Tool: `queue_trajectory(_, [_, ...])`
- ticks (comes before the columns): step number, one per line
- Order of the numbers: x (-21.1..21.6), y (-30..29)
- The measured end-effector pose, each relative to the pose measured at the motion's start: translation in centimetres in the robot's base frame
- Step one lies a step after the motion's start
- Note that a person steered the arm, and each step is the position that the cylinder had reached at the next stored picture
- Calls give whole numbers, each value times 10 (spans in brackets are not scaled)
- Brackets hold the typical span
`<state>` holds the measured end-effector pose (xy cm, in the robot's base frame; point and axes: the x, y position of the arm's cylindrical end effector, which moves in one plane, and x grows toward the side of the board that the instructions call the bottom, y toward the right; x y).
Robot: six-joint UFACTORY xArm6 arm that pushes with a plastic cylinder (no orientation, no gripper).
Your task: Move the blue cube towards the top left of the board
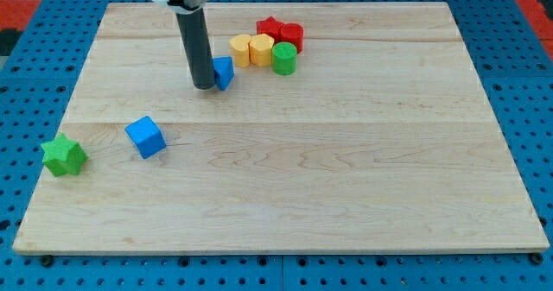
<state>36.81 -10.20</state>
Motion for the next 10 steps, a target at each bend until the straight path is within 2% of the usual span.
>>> queue_trajectory(2, [-27,17])
queue_trajectory(4, [-29,44])
queue_trajectory(6, [112,24])
queue_trajectory(7, [160,-26])
queue_trajectory(8, [133,-63])
queue_trajectory(10, [51,-102])
